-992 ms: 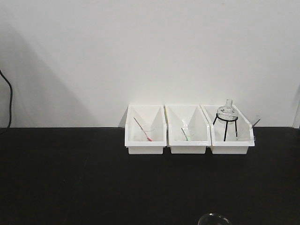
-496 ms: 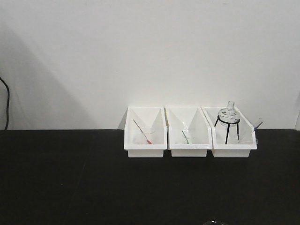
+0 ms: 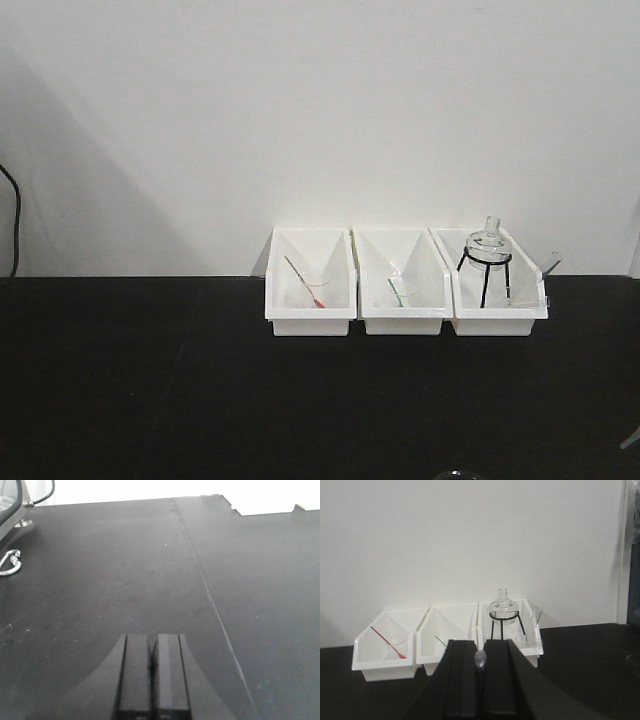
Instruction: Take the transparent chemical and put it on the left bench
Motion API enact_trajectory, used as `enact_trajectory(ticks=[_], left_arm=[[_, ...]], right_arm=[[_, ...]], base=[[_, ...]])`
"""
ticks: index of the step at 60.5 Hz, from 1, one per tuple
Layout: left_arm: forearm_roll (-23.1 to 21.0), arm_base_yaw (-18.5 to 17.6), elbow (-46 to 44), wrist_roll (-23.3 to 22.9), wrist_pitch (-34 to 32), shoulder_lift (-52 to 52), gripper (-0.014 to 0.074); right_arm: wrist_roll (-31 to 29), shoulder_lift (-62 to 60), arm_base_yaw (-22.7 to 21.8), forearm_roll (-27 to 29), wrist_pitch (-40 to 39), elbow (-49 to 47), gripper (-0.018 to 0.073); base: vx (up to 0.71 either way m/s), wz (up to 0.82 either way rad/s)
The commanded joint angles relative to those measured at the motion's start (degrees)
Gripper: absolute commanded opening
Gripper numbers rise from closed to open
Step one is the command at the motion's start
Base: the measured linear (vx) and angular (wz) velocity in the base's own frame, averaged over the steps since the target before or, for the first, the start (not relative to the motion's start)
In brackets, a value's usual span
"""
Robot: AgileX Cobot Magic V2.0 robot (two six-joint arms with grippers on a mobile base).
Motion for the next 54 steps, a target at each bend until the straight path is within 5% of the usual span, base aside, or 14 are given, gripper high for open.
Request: enact_trajectory(ticks=[1,11,21,28,35,54], left_arm=[[0.0,-0.1,0.9,-0.4,-4.5,-1.1,-0.0004],[0.0,-0.1,0.9,-0.4,-4.5,-1.1,-0.0004],[0.0,-0.1,0.9,-0.4,-4.5,-1.1,-0.0004],[0.0,-0.1,0.9,-0.4,-4.5,-1.1,-0.0004],[0.0,-0.1,0.9,-0.4,-4.5,-1.1,-0.0004],[0.0,-0.1,0.9,-0.4,-4.5,-1.1,-0.0004]], right_arm=[[3.1,3.5,-0.1,1.1,-7.1,-3.1,-0.0004],[11.7,11.5,-0.1,-3.1,-7.4,-6.7,-0.0004],[27.3,16.3,3.9,-18.4,-8.2,-9.4,-0.0004],[32.6,18.2,8.6,-27.9,-8.3,-9.4,-0.0003],[34.5,19.7,10.9,-29.4,-4.1,-9.2,-0.0004],[35.7,25.9,11.3,-29.3,-8.2,-8.2,-0.0004]], base=[[0.0,0.0],[0.0,0.0],[0.0,0.0],[0.0,0.0],[0.0,0.0],[0.0,0.0]])
